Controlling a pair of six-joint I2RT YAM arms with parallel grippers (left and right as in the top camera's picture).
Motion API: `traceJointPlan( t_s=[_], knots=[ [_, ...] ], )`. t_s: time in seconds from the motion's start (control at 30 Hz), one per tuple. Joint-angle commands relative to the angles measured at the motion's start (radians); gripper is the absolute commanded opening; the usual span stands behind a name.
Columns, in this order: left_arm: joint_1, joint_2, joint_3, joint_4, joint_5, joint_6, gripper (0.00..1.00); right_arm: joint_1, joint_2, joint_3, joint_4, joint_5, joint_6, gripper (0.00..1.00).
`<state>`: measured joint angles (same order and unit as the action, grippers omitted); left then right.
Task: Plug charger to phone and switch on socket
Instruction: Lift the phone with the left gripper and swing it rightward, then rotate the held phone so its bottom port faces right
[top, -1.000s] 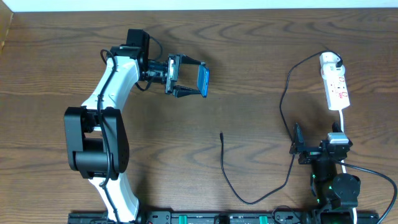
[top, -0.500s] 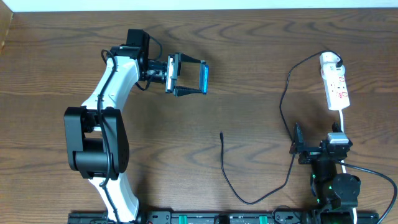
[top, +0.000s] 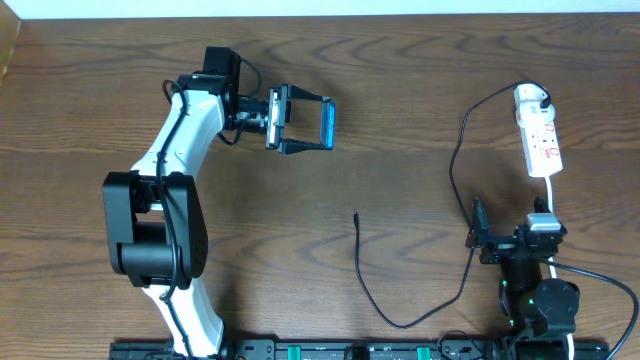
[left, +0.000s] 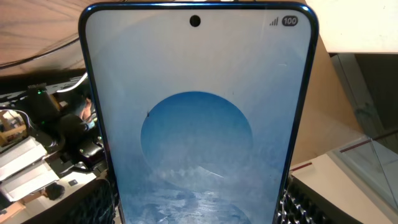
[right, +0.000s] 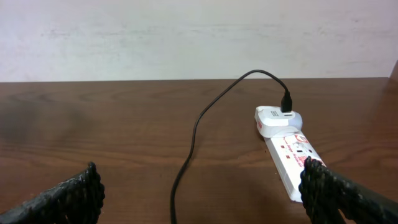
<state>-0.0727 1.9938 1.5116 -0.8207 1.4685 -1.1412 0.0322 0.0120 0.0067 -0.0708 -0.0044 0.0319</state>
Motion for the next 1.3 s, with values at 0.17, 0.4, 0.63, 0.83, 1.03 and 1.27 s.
traceJointPlan(
  t_s=[0.17,0.4,0.63,0.83,1.03,1.27],
  knots=[
    [0.004,-0.026,0.009,-0.001,0.056,-0.01,0.07,0.008,-0.006,-0.001,-0.005,-0.002,-0.018,0.99],
    [0.004,-0.026,0.009,-0.001,0.056,-0.009,0.07,0.008,-0.006,-0.001,-0.005,-0.002,-0.018,0.99],
    [0.004,-0.026,0.009,-0.001,0.056,-0.009,0.08,0.008,-0.006,-0.001,-0.005,-0.002,-0.018,0.99],
    [0.004,-0.026,0.009,-0.001,0.056,-0.009,0.08,0.008,-0.006,-0.001,-0.005,-0.002,-0.018,0.99],
    [0.004,-0.026,0.009,-0.001,0.056,-0.013,0.07,0.008,-0.006,-0.001,-0.005,-0.002,-0.018,0.99],
    [0.004,-0.026,0.009,-0.001,0.057,-0.04,0.07,0.008,-0.006,-0.001,-0.005,-0.002,-0.018,0.99]
  ],
)
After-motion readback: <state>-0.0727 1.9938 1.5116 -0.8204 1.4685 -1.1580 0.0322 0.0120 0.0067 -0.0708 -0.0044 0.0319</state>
